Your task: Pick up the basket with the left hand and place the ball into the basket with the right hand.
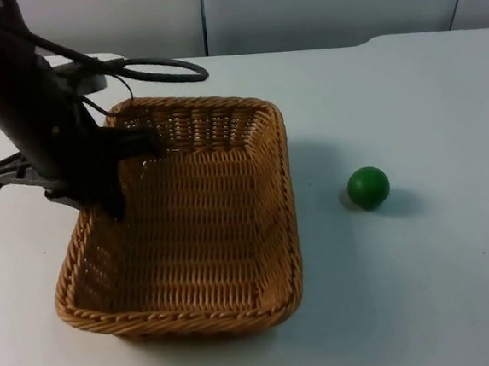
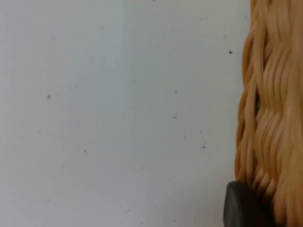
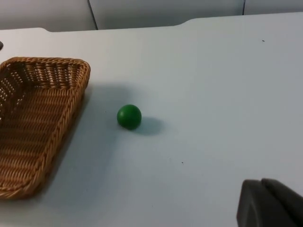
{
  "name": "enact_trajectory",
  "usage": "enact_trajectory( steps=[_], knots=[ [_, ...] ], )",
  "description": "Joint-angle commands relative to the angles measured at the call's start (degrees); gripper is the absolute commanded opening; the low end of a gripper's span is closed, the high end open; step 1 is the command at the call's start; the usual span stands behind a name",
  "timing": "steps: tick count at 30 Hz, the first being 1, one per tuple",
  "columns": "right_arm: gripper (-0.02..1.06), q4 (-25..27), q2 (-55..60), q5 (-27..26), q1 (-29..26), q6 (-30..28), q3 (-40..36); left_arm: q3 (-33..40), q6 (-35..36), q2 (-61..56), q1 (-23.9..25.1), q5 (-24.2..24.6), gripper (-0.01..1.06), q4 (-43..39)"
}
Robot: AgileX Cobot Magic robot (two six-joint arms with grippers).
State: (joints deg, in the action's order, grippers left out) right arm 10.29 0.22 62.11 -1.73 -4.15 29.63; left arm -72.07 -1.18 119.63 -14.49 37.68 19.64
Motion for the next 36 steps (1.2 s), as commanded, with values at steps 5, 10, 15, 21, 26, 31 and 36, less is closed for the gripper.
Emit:
enact_trajectory(
  steps=[5, 10, 15, 21, 26, 31, 36],
  knots=[
    [0.00, 0.4, -0.2, -0.7, -0.4, -0.1, -0.3, 1.2, -3.6, -5.1, 3.6, 1.5, 0.00, 5.3],
    [0.00, 0.4, -0.2, -0.7, -0.4, -0.1, -0.3, 4.2, -8.7, -10.5, 4.3, -0.7, 0.00, 14.1],
    [0.00, 0.4, -0.2, -0.7, -0.4, -0.1, -0.3, 8.8, -9.2, -15.8, 4.8, -4.7, 0.00, 17.4],
    [0.00, 0.4, -0.2, -0.7, -0.4, -0.1, -0.3, 14.1, -10.9, -18.3, 6.4, -6.8, 0.00, 21.4],
    [0.00, 0.4, -0.2, -0.7, -0.4, -0.1, -0.3, 15.5, -12.2, -18.3, 6.5, -5.8, 0.00, 23.6],
    [0.00, 0.4, -0.2, -0.7, -0.4, -0.1, -0.3, 15.5, -12.2, -18.3, 6.5, -4.7, 0.00, 23.7],
    [0.00, 0.4, -0.2, -0.7, -0.4, -0.1, -0.3, 15.5, -12.2, -18.3, 6.5, -4.5, 0.00, 23.7]
  ],
)
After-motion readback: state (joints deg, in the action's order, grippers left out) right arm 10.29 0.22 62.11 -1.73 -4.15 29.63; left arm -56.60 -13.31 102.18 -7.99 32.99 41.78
